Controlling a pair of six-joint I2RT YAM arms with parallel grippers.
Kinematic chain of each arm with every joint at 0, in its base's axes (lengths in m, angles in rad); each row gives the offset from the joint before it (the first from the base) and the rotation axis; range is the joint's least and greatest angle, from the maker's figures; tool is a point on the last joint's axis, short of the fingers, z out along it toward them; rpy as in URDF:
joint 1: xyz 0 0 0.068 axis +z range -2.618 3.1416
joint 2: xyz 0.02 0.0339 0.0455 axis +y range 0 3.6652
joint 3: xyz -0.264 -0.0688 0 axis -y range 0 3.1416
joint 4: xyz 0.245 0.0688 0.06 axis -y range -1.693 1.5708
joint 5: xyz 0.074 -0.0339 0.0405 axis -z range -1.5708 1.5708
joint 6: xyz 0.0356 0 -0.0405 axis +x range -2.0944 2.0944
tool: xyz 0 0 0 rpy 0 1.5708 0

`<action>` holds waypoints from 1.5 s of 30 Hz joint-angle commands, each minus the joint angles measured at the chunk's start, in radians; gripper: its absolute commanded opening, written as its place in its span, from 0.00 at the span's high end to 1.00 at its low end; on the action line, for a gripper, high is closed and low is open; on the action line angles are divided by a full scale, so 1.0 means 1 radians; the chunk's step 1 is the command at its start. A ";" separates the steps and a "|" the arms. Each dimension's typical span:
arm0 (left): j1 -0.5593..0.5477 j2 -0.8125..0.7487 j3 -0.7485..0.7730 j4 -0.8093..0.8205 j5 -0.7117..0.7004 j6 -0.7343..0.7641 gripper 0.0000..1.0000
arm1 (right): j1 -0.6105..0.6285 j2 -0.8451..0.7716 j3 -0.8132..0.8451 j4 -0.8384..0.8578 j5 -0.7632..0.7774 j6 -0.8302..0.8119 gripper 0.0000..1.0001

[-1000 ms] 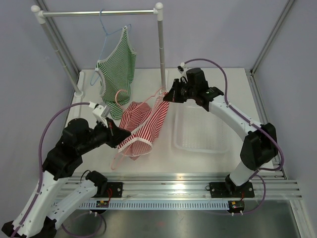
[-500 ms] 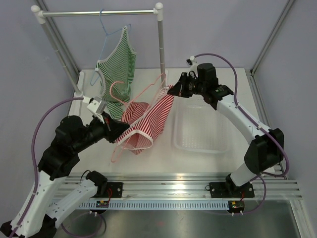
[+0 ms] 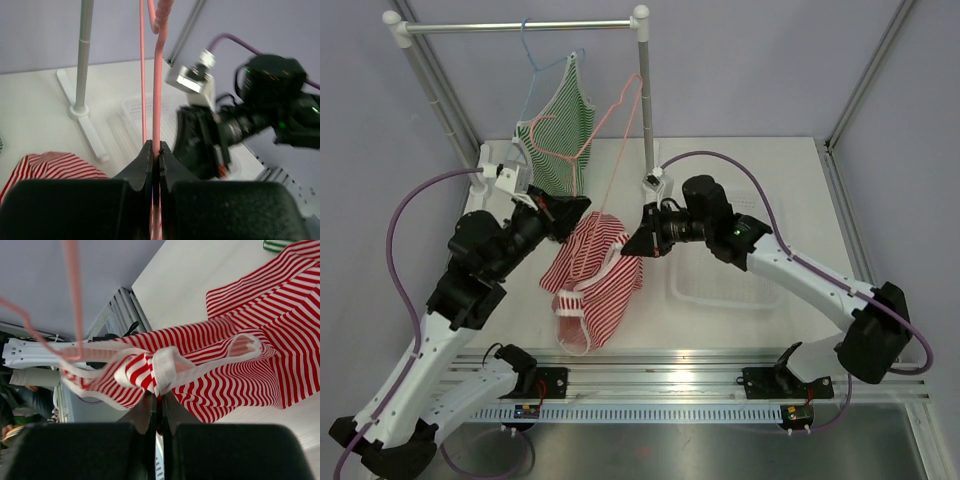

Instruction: Remove the tank top from the hanger

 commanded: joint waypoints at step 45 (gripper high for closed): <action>0.205 1.165 1.449 -0.560 -0.221 0.237 1.00 | 0.145 -0.231 -0.268 -0.076 0.338 -0.086 0.00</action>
